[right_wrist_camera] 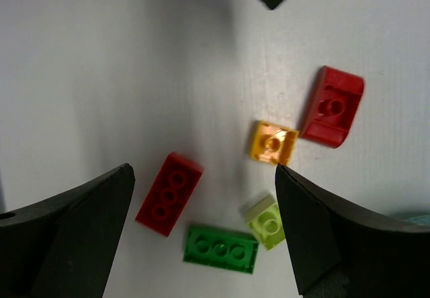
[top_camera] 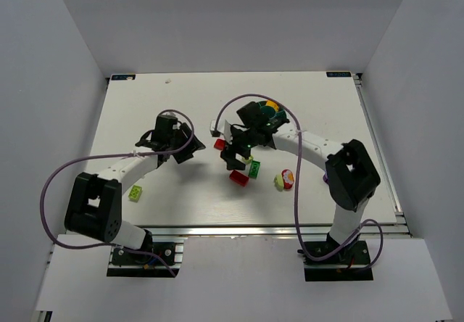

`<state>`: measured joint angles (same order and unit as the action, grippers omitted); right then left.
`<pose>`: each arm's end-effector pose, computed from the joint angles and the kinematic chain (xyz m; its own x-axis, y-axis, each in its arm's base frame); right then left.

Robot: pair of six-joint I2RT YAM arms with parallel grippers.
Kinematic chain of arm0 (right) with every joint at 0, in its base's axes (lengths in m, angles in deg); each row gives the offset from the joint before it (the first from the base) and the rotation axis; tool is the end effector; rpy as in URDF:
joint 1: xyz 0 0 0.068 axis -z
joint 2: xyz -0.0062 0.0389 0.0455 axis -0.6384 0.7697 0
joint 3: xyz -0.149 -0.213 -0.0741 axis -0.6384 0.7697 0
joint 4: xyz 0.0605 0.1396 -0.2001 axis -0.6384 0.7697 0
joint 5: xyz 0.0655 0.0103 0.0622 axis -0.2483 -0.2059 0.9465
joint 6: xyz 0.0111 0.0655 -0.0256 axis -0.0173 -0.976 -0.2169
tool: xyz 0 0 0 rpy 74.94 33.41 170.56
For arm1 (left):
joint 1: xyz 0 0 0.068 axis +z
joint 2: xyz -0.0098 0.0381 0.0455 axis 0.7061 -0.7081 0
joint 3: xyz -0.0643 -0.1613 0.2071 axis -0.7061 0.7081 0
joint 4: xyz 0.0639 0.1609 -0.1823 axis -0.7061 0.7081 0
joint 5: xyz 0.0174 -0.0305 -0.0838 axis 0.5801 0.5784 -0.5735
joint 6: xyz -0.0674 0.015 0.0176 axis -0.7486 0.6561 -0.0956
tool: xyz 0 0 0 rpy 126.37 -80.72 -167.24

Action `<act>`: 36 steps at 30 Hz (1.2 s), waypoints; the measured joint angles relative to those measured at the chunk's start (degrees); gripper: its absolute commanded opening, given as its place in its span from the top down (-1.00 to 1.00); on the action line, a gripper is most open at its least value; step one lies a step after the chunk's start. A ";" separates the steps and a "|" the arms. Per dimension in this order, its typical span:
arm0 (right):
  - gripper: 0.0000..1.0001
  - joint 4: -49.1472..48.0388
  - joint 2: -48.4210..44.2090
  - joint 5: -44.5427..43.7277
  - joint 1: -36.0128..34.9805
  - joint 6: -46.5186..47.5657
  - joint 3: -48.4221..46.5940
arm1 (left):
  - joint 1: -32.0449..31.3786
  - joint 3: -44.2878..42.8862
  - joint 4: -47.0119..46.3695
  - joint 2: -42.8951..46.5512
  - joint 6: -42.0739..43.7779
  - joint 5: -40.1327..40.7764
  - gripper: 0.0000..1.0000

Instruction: Sort the legos into containers by color

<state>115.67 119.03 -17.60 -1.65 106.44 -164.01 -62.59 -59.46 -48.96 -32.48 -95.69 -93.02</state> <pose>0.2745 0.2805 0.2249 0.0053 -0.6821 -0.7312 -0.9976 0.0471 -0.0512 0.2898 -0.1027 0.1839 -0.7805 -0.5245 -0.3402 -0.2690 0.7730 -0.5745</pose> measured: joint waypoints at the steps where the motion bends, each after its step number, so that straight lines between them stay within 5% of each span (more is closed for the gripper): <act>1: -0.79 -1.36 1.03 -1.99 -0.68 -1.44 -0.72 | 0.11 0.48 0.50 1.01 0.00 0.68 -0.36; 13: -0.72 -5.53 14.93 -19.69 -4.15 -8.63 -10.82 | 0.20 6.71 2.47 12.17 -1.42 5.49 -0.40; 26: -0.36 -3.56 16.63 -22.71 -4.11 -8.83 -11.43 | 0.20 7.37 3.13 12.68 -1.70 5.92 -0.41; 29: -0.20 -3.08 16.65 -22.67 -4.11 -8.87 -11.43 | 0.20 7.39 3.13 12.68 -1.81 5.92 -0.41; 36: 0.77 -2.36 16.65 -21.07 -4.09 -7.82 -11.43 | 0.20 7.56 3.10 12.68 -2.14 5.92 -0.41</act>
<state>113.31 135.69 -38.67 -5.73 98.62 -175.44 -62.39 -51.89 -45.85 -19.80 -97.83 -87.09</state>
